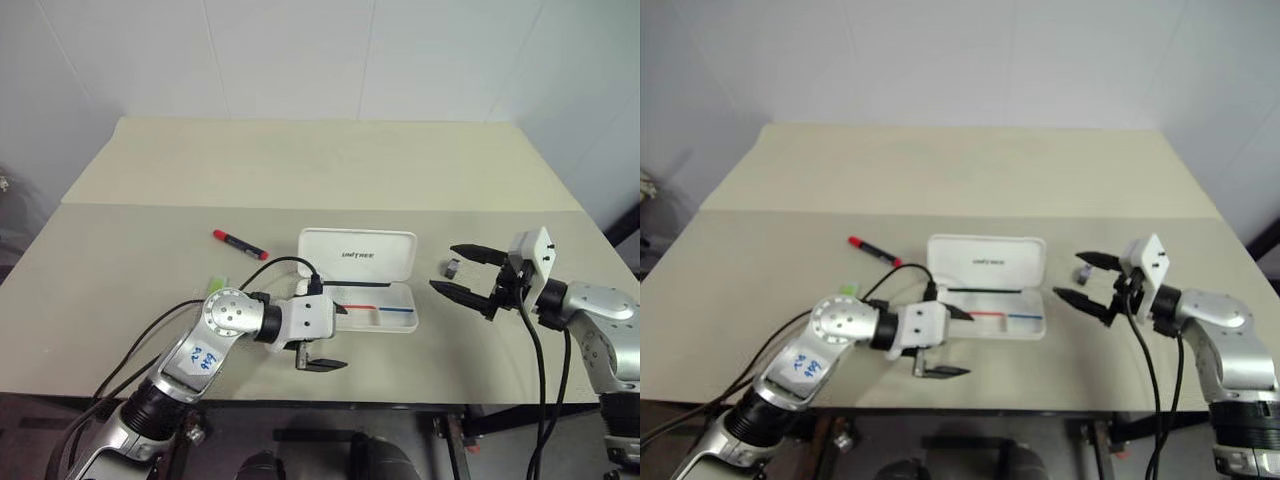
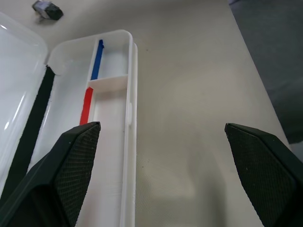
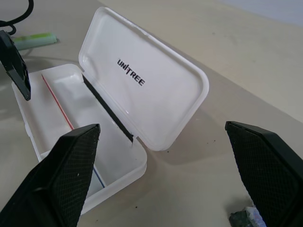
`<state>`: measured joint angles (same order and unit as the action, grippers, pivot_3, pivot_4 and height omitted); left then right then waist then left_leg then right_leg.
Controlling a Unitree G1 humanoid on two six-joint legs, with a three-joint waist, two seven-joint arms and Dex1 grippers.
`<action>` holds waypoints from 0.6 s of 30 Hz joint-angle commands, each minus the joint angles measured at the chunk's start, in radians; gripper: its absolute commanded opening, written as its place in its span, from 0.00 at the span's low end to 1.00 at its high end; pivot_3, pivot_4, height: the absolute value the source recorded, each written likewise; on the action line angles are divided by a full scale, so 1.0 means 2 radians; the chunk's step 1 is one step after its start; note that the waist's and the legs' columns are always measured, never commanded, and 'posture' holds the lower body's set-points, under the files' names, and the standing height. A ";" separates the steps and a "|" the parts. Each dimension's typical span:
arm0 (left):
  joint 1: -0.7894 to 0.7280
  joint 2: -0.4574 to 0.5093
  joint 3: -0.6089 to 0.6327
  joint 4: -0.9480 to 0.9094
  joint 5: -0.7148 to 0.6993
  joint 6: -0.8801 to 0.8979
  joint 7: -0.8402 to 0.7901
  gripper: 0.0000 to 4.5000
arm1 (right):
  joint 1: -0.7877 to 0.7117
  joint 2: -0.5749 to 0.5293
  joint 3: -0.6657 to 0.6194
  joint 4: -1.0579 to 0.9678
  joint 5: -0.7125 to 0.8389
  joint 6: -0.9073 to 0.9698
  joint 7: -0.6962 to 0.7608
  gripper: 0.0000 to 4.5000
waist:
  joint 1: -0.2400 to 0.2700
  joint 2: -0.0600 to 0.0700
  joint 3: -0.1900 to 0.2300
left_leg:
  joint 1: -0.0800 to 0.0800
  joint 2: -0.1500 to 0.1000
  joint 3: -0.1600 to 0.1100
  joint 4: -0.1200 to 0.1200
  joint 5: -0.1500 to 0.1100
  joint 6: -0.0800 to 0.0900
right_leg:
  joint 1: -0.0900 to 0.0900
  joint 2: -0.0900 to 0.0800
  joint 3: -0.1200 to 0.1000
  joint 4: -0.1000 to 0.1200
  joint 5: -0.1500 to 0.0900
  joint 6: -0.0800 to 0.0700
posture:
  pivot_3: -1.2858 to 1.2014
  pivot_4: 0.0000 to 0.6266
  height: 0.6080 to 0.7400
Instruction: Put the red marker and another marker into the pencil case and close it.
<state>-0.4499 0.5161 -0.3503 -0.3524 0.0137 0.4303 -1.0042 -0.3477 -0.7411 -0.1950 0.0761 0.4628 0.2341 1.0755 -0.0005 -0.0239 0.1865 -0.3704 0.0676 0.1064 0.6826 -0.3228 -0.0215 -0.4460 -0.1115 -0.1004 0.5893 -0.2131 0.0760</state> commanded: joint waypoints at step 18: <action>-0.033 0.208 0.174 0.178 -0.027 -0.080 -0.009 0.99 | -0.089 0.020 0.032 0.094 -0.027 -0.051 0.045 1.00 | 0.000 0.001 0.000 | 0.000 0.000 -0.001 0.000 0.000 0.000 | 0.000 0.000 -0.001 0.000 -0.001 -0.001 | 0.52 0.24 1.00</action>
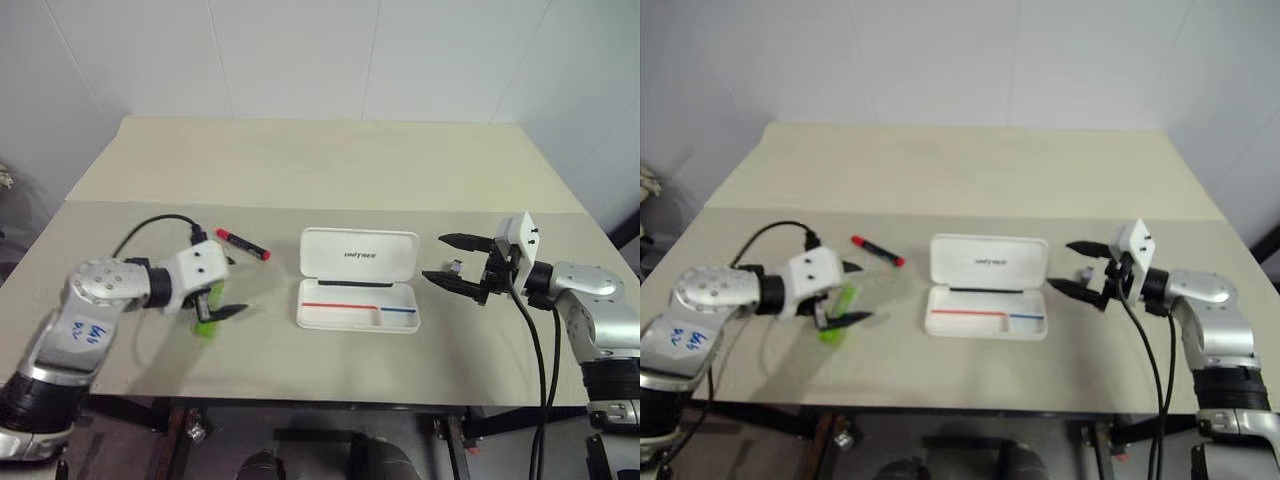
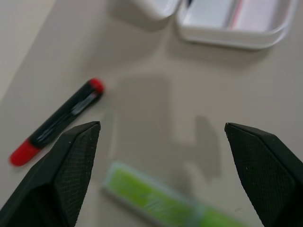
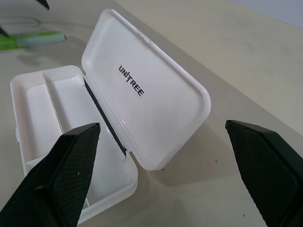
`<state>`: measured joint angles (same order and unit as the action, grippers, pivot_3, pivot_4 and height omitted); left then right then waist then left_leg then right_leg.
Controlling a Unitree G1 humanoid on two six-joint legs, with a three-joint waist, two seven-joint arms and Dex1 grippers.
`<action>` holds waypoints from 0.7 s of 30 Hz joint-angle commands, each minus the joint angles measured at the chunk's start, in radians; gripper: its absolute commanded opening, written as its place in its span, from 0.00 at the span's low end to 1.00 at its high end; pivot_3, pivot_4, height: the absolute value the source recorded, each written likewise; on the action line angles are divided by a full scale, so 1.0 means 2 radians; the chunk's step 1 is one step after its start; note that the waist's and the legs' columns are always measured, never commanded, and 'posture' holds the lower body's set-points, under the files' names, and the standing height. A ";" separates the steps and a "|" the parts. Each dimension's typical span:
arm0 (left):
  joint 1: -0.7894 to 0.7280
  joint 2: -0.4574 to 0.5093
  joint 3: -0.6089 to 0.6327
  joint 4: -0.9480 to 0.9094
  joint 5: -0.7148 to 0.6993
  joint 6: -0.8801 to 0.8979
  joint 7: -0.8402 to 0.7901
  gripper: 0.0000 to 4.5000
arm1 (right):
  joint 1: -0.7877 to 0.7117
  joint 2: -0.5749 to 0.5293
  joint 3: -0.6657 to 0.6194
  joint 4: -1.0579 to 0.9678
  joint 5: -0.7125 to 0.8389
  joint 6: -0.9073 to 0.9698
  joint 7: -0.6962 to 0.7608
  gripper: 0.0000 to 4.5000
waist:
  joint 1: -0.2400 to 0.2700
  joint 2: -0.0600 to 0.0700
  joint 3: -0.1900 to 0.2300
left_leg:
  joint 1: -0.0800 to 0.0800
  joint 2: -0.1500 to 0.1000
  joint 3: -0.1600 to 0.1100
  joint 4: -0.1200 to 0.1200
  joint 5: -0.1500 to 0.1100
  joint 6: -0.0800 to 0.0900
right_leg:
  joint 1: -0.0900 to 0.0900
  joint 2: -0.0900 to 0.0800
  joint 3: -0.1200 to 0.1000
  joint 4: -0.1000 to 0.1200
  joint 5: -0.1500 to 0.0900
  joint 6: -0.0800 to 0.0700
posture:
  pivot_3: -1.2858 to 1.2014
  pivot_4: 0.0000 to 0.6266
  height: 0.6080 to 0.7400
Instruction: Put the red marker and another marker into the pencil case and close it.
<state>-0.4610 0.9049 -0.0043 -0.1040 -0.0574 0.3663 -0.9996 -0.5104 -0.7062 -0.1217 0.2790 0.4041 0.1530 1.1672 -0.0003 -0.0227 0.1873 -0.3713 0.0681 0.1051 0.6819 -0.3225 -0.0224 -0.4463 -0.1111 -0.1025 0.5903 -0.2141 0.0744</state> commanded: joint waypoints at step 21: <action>-0.374 -0.064 -0.091 0.646 0.120 -0.311 -0.054 0.99 | 0.044 0.010 -0.021 -0.070 0.015 0.005 -0.037 1.00 | -0.001 0.000 0.000 | -0.001 0.000 0.002 0.000 0.000 -0.001 | 0.000 0.000 0.000 0.000 0.000 0.002 | 0.52 0.24 1.00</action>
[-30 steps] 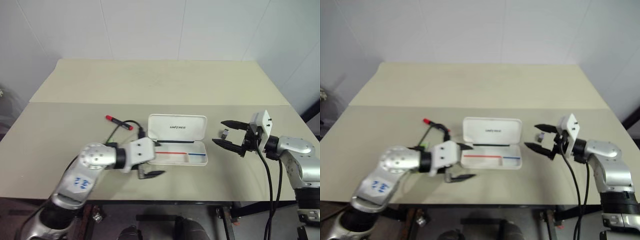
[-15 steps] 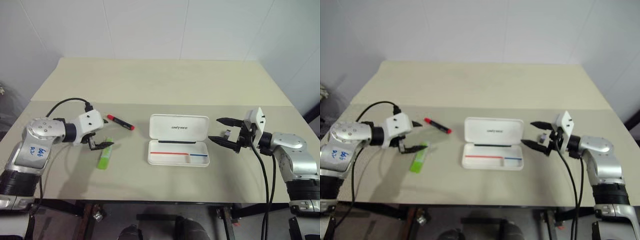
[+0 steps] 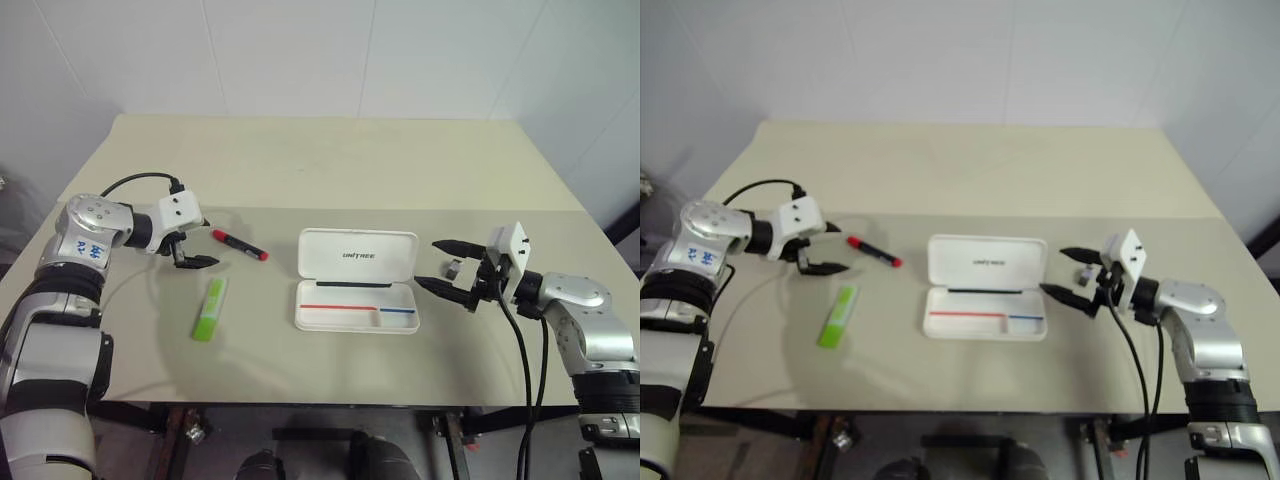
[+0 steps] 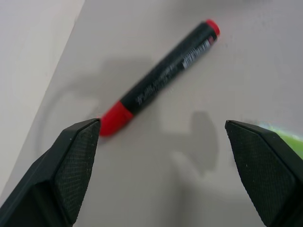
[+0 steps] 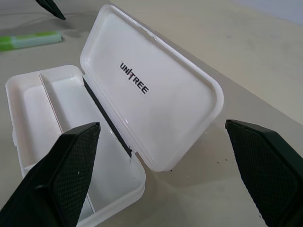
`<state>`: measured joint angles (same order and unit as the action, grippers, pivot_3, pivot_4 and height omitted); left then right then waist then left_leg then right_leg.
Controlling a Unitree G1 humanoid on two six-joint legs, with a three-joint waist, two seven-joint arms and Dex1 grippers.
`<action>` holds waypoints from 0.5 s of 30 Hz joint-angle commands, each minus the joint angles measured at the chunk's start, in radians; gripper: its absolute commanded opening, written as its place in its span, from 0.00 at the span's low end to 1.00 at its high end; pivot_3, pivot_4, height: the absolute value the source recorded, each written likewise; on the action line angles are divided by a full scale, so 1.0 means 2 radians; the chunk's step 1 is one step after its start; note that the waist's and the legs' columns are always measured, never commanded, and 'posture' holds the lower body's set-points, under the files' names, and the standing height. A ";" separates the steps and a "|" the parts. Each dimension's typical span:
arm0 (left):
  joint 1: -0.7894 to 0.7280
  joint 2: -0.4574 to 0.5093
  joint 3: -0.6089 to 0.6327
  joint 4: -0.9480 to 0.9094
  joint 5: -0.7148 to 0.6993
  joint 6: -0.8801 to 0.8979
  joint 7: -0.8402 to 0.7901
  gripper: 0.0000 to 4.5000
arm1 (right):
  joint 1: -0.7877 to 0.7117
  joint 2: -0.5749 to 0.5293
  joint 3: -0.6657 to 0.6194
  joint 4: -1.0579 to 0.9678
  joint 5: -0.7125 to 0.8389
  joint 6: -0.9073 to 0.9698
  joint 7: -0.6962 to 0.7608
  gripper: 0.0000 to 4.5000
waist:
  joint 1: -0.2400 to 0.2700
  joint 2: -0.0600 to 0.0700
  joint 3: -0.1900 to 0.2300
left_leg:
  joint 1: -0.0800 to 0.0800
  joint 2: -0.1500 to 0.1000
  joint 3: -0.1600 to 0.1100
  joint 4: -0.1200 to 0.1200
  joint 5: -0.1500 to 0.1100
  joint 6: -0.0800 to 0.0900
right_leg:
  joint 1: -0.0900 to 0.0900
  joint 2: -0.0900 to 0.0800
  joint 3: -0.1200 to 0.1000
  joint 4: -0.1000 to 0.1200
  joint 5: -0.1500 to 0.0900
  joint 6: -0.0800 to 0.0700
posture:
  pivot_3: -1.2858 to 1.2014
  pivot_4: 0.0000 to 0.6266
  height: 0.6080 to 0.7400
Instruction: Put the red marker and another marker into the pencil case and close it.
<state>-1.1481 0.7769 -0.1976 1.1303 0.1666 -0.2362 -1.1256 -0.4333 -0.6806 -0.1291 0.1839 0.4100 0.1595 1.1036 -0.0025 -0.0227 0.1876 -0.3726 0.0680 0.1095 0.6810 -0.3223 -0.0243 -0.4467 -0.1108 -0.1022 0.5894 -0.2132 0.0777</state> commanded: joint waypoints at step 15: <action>-0.086 -0.032 0.009 0.106 0.049 0.054 0.053 0.99 | 0.025 0.002 -0.019 -0.045 0.018 0.003 -0.025 1.00 | 0.000 0.000 0.000 | 0.000 0.000 0.000 0.000 0.000 0.000 | 0.000 0.000 0.000 0.000 0.000 0.000 | 0.52 0.24 1.00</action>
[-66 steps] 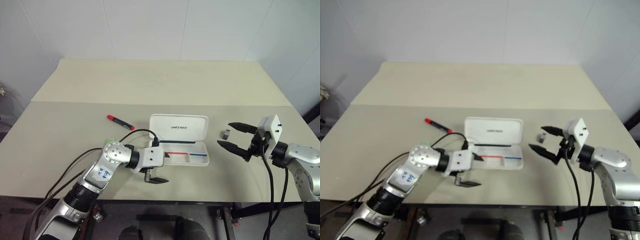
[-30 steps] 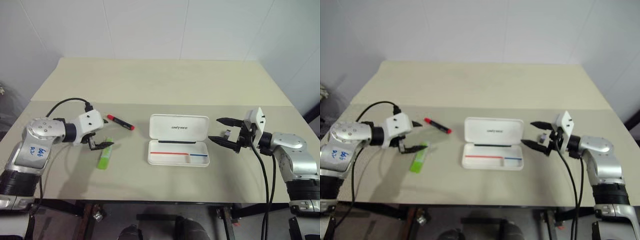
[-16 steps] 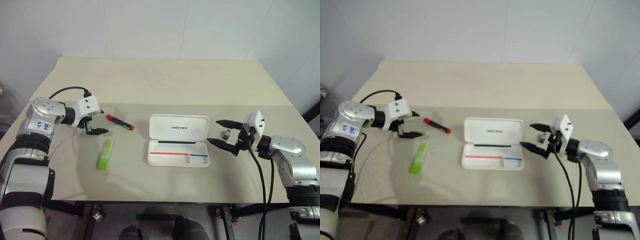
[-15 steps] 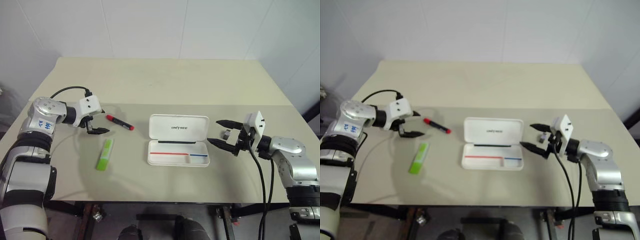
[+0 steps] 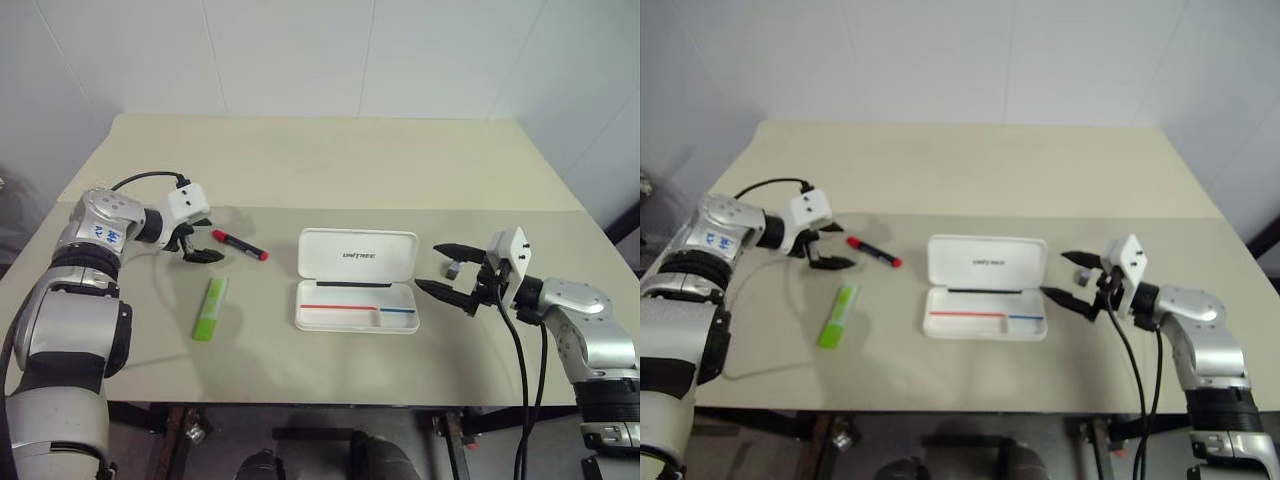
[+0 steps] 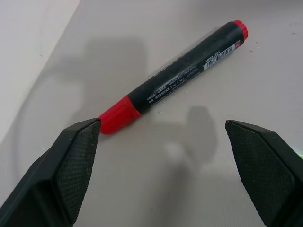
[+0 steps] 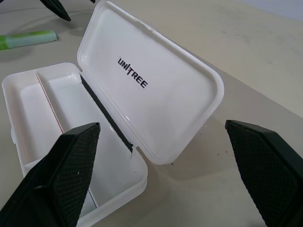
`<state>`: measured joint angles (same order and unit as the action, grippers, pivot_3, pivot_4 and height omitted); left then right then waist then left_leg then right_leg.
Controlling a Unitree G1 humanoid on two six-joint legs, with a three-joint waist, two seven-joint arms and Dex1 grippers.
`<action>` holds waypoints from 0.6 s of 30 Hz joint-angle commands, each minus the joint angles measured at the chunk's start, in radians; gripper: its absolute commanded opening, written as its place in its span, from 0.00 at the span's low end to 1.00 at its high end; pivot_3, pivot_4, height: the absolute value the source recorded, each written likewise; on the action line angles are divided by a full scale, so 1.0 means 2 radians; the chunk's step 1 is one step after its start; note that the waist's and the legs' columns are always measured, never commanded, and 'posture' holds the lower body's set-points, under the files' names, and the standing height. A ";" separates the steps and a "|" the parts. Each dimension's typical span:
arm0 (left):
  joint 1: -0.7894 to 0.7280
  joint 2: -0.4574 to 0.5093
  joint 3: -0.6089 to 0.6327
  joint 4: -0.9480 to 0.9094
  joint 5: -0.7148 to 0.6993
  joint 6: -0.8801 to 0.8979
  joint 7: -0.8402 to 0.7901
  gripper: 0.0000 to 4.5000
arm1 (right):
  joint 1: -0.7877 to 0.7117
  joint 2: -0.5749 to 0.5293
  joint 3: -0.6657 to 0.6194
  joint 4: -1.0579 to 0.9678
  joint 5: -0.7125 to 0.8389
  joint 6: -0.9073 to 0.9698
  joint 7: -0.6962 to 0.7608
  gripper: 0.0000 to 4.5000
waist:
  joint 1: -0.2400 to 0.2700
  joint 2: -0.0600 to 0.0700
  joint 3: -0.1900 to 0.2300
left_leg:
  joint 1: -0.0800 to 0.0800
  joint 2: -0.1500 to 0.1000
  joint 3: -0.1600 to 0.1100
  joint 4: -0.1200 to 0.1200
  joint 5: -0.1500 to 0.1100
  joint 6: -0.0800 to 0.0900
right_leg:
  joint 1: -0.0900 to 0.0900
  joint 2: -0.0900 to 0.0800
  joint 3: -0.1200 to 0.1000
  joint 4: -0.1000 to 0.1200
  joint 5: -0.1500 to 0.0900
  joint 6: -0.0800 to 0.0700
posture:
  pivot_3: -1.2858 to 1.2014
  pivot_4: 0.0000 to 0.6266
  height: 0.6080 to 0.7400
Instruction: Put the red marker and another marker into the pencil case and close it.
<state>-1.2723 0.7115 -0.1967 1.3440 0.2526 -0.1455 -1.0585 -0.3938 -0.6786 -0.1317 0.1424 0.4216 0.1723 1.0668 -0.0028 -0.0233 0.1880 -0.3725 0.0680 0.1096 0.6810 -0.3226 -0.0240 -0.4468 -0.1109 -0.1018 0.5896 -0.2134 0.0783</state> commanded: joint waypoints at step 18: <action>-0.020 -0.034 0.006 0.010 0.041 0.026 0.074 0.99 | 0.031 0.001 -0.023 -0.058 0.020 0.002 -0.030 1.00 | 0.000 0.000 0.000 | 0.000 0.000 0.000 0.000 0.000 0.000 | 0.000 0.000 0.000 0.000 0.000 0.000 | 0.52 0.24 1.00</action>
<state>-1.2913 0.6377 -0.1954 1.3572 0.3270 -0.0987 -0.9181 -0.3290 -0.6737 -0.1444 0.0668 0.4419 0.1779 1.0133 -0.0034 -0.0240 0.1884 -0.3722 0.0678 0.1098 0.6811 -0.3226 -0.0241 -0.4468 -0.1111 -0.1016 0.5899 -0.2133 0.0785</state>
